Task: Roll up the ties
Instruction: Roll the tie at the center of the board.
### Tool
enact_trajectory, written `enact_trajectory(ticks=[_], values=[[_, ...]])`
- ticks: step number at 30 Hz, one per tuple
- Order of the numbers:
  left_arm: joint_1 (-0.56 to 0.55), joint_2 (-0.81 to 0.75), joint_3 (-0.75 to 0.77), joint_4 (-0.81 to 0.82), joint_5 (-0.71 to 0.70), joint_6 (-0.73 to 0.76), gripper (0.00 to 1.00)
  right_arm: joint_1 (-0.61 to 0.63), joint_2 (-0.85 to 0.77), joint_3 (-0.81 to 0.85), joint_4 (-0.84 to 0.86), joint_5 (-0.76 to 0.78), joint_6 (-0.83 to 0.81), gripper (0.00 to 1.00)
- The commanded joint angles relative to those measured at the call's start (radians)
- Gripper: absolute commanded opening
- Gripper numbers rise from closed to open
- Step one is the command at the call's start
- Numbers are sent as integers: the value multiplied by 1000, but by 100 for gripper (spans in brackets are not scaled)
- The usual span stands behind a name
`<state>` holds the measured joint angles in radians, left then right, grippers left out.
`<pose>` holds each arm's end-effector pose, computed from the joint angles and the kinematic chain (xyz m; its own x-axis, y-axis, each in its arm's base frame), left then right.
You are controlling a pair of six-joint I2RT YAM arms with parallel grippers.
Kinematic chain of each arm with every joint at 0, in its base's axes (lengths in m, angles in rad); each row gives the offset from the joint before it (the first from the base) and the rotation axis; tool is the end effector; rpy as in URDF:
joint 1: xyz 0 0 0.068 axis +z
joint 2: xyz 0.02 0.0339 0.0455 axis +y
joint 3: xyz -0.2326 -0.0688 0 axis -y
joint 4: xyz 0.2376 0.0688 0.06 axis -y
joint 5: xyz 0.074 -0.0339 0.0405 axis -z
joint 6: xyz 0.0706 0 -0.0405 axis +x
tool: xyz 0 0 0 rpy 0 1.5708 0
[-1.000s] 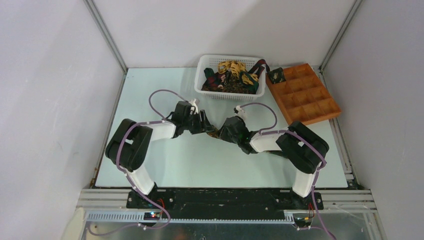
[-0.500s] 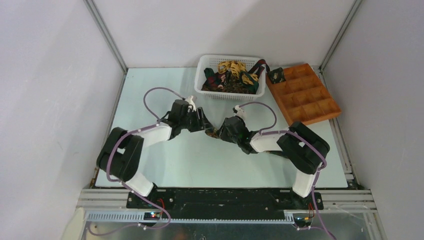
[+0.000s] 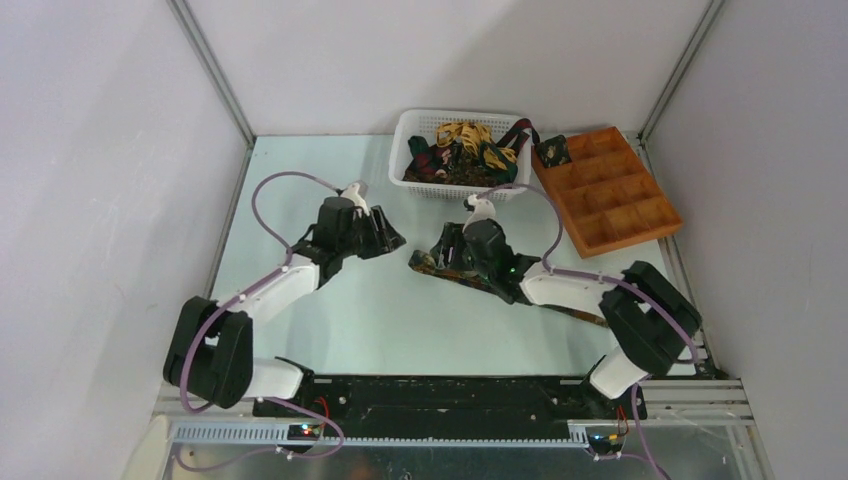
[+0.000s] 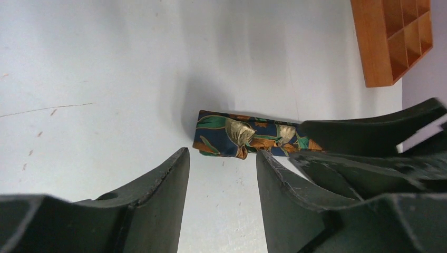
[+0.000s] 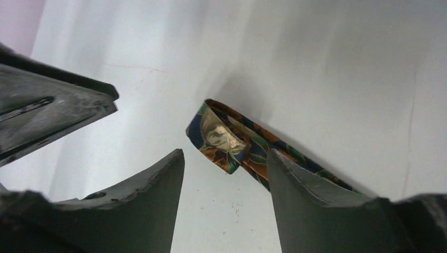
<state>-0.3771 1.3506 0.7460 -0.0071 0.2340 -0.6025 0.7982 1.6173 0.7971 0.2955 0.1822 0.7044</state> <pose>0.2874 -0.1314 0.1729 -0.7429 -0.2987 -0.5991 0.1380 0.8074 -0.5737 0.2611 0.2495 0.1412 -0.6516 0.2439 -0.7183 -0.2268 0.8409 0.4913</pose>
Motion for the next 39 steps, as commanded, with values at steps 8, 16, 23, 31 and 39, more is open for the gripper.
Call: enact_trajectory(ticks=[8,16,23,31,39], values=[[60,-152,-51,-43,-137,39,59,-85,-41,275,-412,-430,-649,98],[76,-235,-128,13,-267,66,78,-71,153,451,-552,-516,-829,99],[75,-306,-230,116,-273,52,80,-50,255,501,-523,-519,-881,99],[76,-325,-272,165,-278,50,81,-22,342,551,-541,-485,-923,99],[76,-326,-278,177,-281,56,81,-6,442,646,-583,-398,-957,99]])
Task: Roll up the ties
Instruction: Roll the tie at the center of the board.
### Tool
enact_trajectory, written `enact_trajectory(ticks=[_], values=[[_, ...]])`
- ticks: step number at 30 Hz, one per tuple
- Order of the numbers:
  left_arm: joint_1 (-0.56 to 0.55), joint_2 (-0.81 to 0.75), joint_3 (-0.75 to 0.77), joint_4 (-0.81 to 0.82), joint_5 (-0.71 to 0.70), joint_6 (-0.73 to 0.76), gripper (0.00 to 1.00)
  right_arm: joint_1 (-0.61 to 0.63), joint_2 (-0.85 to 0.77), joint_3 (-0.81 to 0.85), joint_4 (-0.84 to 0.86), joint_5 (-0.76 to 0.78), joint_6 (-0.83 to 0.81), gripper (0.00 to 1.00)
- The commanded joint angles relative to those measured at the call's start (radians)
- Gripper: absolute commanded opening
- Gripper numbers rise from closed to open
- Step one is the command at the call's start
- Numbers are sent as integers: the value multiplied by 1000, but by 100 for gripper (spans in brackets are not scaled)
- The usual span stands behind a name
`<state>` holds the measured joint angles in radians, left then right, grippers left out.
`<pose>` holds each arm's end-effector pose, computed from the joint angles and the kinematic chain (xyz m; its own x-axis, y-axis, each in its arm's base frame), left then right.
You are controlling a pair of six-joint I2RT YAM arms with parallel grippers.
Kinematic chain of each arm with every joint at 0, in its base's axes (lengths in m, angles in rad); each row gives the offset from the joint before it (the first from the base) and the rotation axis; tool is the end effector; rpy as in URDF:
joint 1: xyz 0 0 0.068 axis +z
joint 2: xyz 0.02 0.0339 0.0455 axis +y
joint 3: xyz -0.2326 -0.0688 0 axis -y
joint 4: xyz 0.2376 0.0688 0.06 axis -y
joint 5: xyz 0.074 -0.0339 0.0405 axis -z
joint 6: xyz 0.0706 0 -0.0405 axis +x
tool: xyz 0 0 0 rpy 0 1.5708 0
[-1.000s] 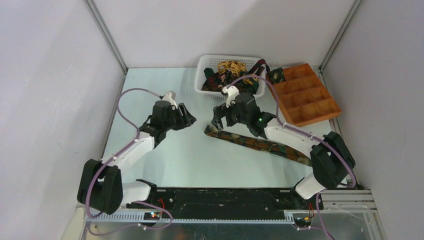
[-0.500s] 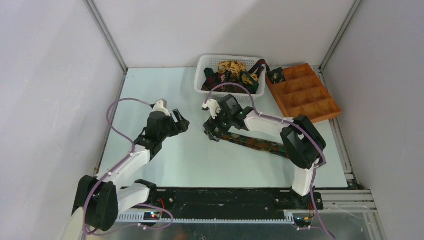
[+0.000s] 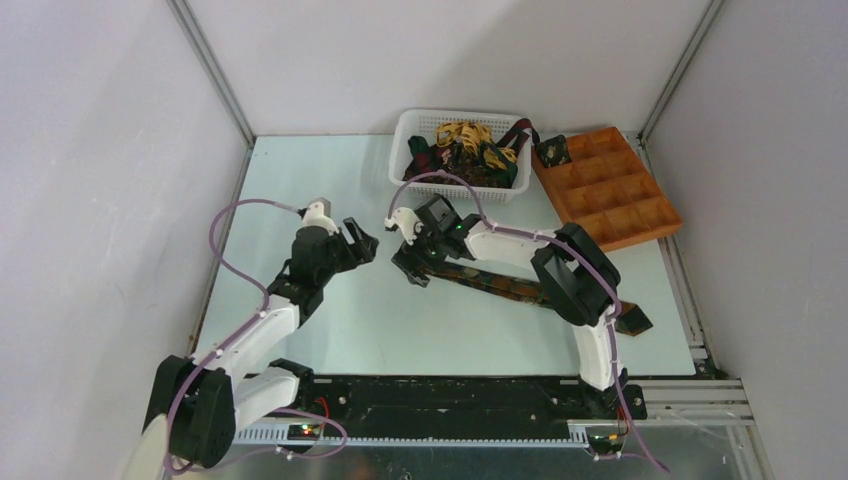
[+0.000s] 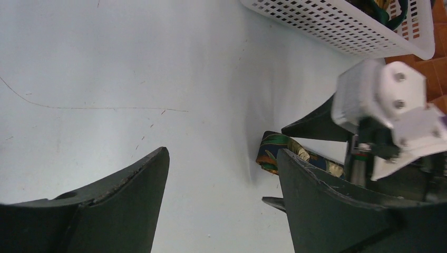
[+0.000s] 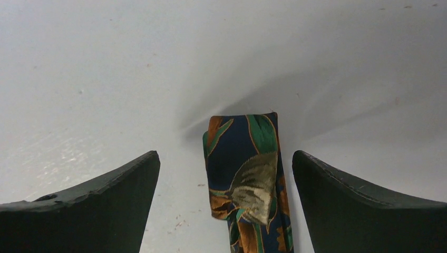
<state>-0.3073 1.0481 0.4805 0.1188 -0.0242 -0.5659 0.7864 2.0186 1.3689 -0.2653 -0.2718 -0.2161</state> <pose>0.2548 -0.0791 0.1752 -0.5001 -0.4037 -0.7661 0.0160 0.8803 -0.4742 0.2923 0.3197 0.1147 -0.3758 -0.6690 -0.6412 -0.8990 0.4312 0.0771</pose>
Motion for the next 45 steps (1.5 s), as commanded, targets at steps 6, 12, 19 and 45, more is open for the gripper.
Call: enact_trajectory(ticks=[6,12,19,45], values=[[6,-28,-15,54,-26,20,81,13,102,135,-66,113,-62,97],[6,-26,-13,57,-16,21,81,12,109,124,-74,133,-65,86],[7,-16,-11,63,-3,21,81,11,117,121,-81,126,-66,66],[6,19,1,69,17,23,81,17,147,114,-67,118,-20,60]])
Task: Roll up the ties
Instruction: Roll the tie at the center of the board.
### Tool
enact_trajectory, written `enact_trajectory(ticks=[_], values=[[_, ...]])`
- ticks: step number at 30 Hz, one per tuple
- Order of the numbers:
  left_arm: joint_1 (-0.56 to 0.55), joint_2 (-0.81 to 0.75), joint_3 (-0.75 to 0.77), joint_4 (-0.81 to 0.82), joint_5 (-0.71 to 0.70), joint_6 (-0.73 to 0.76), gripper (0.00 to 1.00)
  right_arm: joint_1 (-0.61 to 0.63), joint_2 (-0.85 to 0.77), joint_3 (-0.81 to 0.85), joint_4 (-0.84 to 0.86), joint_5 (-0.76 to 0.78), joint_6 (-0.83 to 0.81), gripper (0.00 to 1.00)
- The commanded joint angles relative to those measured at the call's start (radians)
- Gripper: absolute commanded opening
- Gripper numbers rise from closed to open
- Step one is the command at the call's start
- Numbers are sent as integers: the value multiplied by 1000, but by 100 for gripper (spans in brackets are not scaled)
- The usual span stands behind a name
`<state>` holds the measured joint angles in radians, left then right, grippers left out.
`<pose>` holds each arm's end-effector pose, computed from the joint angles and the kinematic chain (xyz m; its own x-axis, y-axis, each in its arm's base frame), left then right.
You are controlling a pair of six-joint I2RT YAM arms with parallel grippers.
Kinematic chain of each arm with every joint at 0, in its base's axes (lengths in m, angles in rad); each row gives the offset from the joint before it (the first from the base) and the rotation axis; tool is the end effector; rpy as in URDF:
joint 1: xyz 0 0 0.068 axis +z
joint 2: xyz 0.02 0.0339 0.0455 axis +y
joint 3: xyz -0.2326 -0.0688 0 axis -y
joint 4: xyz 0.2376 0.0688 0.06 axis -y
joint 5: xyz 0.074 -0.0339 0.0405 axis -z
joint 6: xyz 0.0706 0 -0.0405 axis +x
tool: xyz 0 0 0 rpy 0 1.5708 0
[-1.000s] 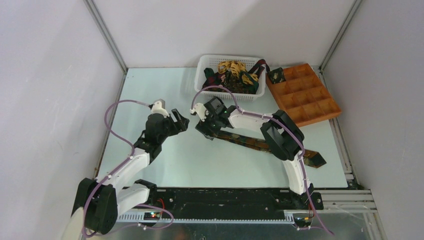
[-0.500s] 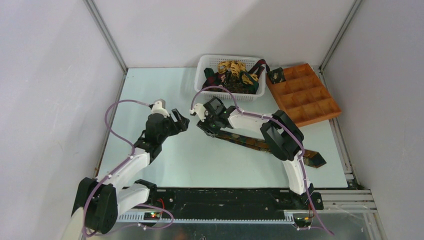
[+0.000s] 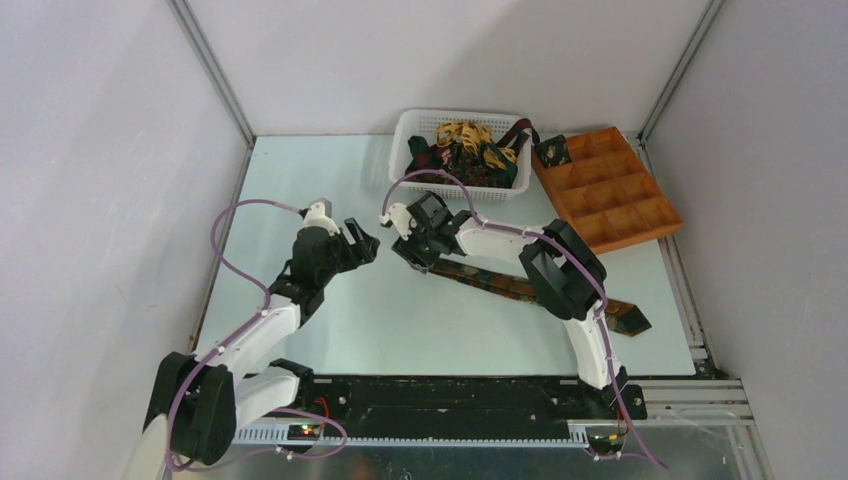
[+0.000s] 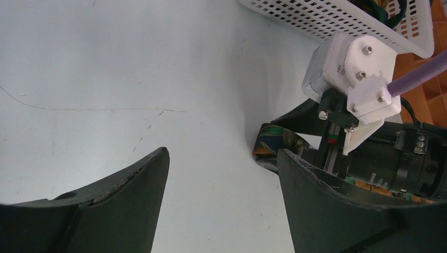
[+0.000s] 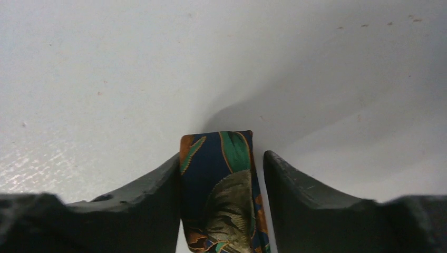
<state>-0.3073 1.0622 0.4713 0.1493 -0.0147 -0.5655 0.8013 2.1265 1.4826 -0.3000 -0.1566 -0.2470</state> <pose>0.2559 -0.0801 0.1723 -0.4992 -0.4037 -0.7667 0.0264 0.8773 -0.4791 0.3073 0.3331 0.1000 -0.3573 -0.7160 -0.5997 -0.8874 0.4605 -0.0210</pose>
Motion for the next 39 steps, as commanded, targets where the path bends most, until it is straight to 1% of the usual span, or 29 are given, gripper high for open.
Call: enact_trajectory(ticks=[1,4,7,10,11,15,16,17,18,19,20,23,24,25,26,27,28,30,34,39], values=[[7,6,10,38,7,22,81,2,35,-4,-24,-3,20,62],[7,8,12,37,7,23,81,-1,-3,-14,-1,-26,45,79],[5,7,12,33,2,24,81,-13,-50,-21,31,-45,102,85],[6,6,14,28,-5,26,81,-29,-138,-46,90,-61,167,87],[7,7,15,27,-4,27,81,-37,-180,-53,104,-51,215,87],[6,8,26,27,7,27,83,-63,-285,-87,136,49,416,87],[6,9,30,23,7,25,86,-73,-301,-105,135,58,484,87],[7,9,34,22,6,22,88,-77,-332,-117,136,58,514,86],[7,9,37,26,6,19,91,-85,-346,-152,145,55,571,85],[5,12,42,34,6,20,93,-87,-379,-175,155,51,597,84],[4,16,49,39,7,21,94,-90,-394,-223,182,52,659,83],[2,61,100,19,7,17,95,-90,-452,-319,222,68,785,74],[2,87,109,20,7,10,95,-90,-466,-351,243,72,838,66],[2,101,123,35,31,7,95,-90,-473,-390,268,85,890,62],[0,130,127,47,45,-2,95,-91,-484,-410,279,92,914,55],[-1,146,135,67,51,-5,94,-91,-489,-448,327,100,953,51],[-4,177,139,76,59,-11,94,-91,-498,-465,346,98,971,46],[-10,221,150,104,73,-20,93,-93,-499,-505,395,91,1012,40],[-27,295,156,176,107,-30,92,-95,-473,-533,445,52,1048,32],[-49,356,158,230,129,-24,88,-101,-430,-535,480,15,1072,28]])
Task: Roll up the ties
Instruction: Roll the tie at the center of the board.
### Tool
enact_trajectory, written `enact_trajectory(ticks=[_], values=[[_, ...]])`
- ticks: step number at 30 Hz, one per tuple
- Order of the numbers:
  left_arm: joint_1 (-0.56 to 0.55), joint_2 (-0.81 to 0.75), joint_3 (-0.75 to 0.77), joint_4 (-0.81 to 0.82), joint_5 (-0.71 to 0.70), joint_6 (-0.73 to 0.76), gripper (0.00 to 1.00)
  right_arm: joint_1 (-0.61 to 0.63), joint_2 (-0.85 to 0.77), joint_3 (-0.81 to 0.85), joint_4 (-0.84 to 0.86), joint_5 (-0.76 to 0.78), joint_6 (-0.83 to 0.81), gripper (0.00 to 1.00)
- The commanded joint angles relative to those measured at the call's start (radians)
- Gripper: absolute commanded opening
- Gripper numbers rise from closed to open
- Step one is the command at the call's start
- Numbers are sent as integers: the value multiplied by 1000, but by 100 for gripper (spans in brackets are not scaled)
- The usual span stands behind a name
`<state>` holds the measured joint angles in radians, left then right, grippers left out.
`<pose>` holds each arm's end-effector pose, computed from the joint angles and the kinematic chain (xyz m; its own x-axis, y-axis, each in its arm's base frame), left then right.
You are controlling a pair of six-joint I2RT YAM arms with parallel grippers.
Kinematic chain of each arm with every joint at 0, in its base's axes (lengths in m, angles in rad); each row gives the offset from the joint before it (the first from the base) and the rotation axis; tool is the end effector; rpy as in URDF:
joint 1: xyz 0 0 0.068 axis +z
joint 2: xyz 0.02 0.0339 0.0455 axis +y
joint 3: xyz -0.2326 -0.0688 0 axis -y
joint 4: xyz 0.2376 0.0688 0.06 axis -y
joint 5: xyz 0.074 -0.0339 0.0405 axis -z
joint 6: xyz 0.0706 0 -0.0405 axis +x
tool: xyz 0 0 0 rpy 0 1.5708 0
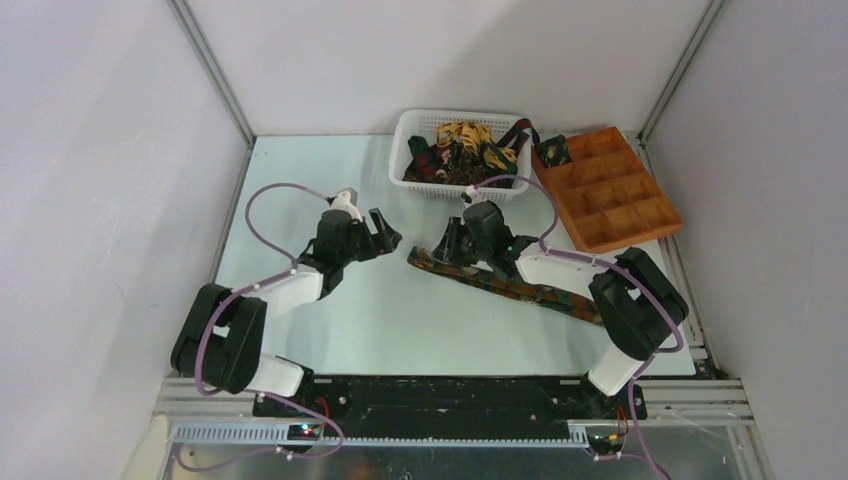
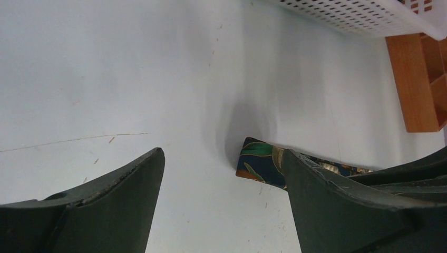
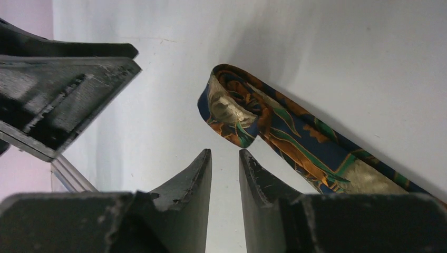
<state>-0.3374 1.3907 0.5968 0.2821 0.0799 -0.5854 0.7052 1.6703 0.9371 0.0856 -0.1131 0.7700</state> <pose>0.2940 -0.1091 0.1443 -0.6038 -0.3719 -0.7051 0.0744 0.8544 -0.5143 0.2802 0.2490 0.1436 -0.8259 0.2054 -0.5252 -0.1918 0.7735 0.6041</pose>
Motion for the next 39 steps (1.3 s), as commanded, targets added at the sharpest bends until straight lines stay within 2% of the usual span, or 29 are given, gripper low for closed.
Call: enact_trajectory(ticks=[1,9,20,39], values=[[-22,38,30,109,42,-3,87,-5,29,8,100,-35,57,28],[-51,81,11,191,80,-2,85,-10,74,6,150,-65,69,28],[-72,130,17,211,106,14,82,-23,143,6,161,-54,71,26],[-114,216,9,271,191,2,77,-31,165,6,99,-14,56,23]])
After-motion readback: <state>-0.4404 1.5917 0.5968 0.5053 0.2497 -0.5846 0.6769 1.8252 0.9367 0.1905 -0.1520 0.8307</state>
